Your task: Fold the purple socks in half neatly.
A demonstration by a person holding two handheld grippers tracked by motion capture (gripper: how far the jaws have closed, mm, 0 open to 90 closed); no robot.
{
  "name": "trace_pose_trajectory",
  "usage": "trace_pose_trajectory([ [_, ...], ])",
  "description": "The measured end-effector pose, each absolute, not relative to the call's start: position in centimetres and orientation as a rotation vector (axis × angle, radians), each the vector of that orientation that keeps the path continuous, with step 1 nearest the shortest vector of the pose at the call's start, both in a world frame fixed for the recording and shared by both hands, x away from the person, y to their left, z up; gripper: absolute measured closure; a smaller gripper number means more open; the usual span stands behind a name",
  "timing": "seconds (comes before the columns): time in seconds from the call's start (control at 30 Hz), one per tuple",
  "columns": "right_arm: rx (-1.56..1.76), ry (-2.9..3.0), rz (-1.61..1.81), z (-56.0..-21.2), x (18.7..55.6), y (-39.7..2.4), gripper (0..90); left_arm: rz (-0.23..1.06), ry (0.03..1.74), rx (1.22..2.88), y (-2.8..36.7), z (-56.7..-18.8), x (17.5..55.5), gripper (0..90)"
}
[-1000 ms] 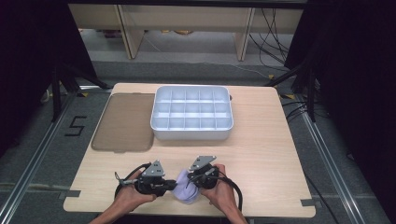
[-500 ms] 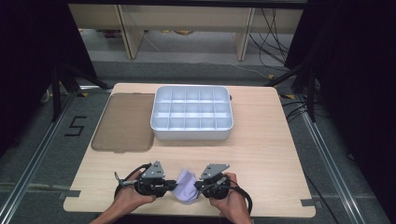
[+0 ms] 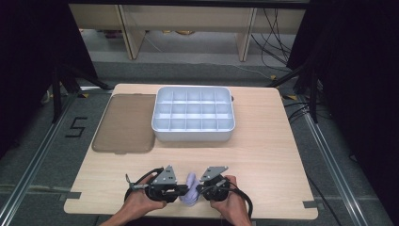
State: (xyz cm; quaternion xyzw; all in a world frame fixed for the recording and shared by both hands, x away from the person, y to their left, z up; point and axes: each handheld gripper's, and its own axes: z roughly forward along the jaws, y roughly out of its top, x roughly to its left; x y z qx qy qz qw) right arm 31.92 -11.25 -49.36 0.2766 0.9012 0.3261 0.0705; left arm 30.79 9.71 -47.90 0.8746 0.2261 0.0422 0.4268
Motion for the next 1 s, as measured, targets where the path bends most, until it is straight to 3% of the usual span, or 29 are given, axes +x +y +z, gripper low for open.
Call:
trace_pose_trajectory([
  [0.53, 0.917, 2.674, 1.037, -49.2, 32.3, -12.4, 86.3, 0.066, 0.515, 2.232, 7.5, -50.0, 29.9, 83.3],
  [0.73, 0.929, 2.59, 1.123, -47.1, 32.4, -13.4, 86.6, 0.088, 0.489, 2.242, 7.4, -50.1, 29.9, 83.3],
  [1.0, 0.833, 2.647, 1.174, -46.8, 32.6, -11.1, 86.6, 0.074, 0.502, 2.236, 7.4, -50.1, 29.9, 83.2],
])
